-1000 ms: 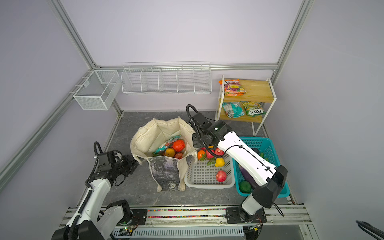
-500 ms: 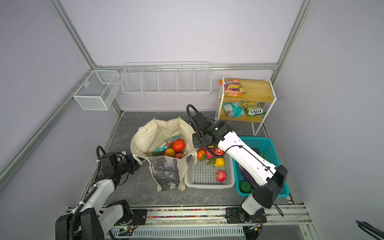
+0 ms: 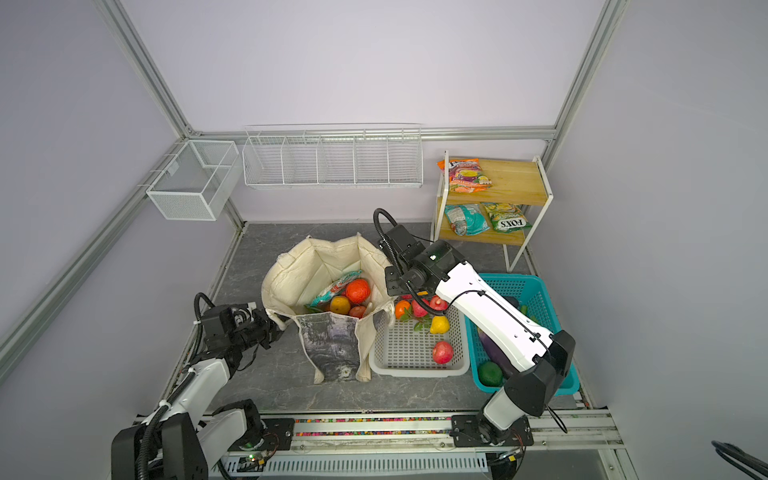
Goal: Place the food into the grocery bag and tie it
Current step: 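Grasp the tote's rope handle near the bag bottom with the left gripper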
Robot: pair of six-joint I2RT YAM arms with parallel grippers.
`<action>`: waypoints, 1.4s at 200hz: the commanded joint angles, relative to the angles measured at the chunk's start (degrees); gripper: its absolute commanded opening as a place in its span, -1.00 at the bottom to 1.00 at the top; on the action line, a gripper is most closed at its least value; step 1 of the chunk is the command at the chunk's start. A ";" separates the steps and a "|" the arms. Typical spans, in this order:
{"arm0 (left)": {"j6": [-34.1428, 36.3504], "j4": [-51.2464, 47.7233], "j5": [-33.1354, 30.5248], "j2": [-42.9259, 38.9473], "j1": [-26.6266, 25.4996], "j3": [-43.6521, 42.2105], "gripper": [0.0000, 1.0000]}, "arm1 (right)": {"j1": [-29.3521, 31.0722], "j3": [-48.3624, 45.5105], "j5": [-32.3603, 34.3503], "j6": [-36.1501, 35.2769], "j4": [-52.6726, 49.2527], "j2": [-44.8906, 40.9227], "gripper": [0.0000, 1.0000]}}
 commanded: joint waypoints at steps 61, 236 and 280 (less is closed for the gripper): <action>6.22 -0.02 6.26 7.63 0.36 3.72 -0.29 | -0.67 0.36 0.82 0.76 -0.88 -0.69 -0.86; 14.42 -8.70 9.87 7.20 0.42 7.03 -0.34 | -0.80 1.17 0.91 0.47 -1.36 0.79 -0.86; 15.83 -8.78 10.21 10.42 0.25 8.91 -0.39 | -0.81 1.26 0.82 0.40 -1.37 0.97 -0.86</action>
